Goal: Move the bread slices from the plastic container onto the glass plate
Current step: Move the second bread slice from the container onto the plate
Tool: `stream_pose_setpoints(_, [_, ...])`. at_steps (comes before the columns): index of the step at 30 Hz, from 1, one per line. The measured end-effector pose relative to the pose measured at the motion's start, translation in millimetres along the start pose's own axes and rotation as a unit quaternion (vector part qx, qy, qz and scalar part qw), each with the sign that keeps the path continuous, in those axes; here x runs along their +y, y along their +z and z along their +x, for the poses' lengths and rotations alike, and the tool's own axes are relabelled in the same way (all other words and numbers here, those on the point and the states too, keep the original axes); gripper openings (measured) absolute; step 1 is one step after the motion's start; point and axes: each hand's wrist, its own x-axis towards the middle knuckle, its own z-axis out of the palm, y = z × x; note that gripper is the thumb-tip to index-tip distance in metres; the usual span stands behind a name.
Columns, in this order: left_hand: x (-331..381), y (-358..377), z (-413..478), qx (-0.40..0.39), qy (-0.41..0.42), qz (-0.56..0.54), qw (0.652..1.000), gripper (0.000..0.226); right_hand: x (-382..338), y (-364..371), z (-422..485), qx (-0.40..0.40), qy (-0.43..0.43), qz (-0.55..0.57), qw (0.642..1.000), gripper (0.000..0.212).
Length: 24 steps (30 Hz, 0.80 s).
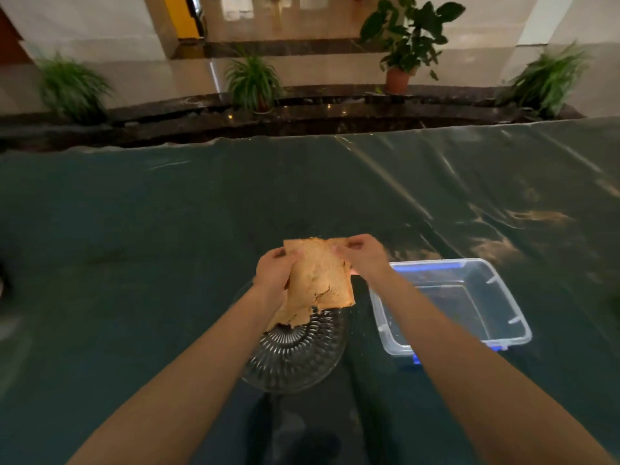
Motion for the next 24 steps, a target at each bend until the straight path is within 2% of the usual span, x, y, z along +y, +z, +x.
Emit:
stream_pose_setpoints(6, [-43, -46, 17, 0.067, -0.039, 0.04, 0.996, 0.031, 29, 64, -1, -0.032, 0.031, -0.067, 0.997, 0.035])
stream_pose_setpoints(11, [-58, -65, 31, 0.094, -0.011, 0.131, 0.987, 0.034, 33, 87, 0, -0.031, 0.028, -0.105, 0.994, 0.021])
stream_pose_setpoints(15, [-60, -70, 43, 0.107, 0.018, 0.227, 0.968, 0.036, 30, 98, 2, -0.018, 0.002, -0.136, 0.991, 0.036])
stream_pose_setpoints(17, [-62, -70, 49, 0.108, 0.021, 0.257, 0.96, 0.036, 31, 102, 3, -0.014, -0.006, -0.146, 0.989, 0.036])
stream_pose_setpoints(24, [-69, -70, 59, 0.107, 0.04, 0.291, 0.95, 0.044, 44, 111, 5, 0.009, -0.026, -0.185, 0.982, 0.036])
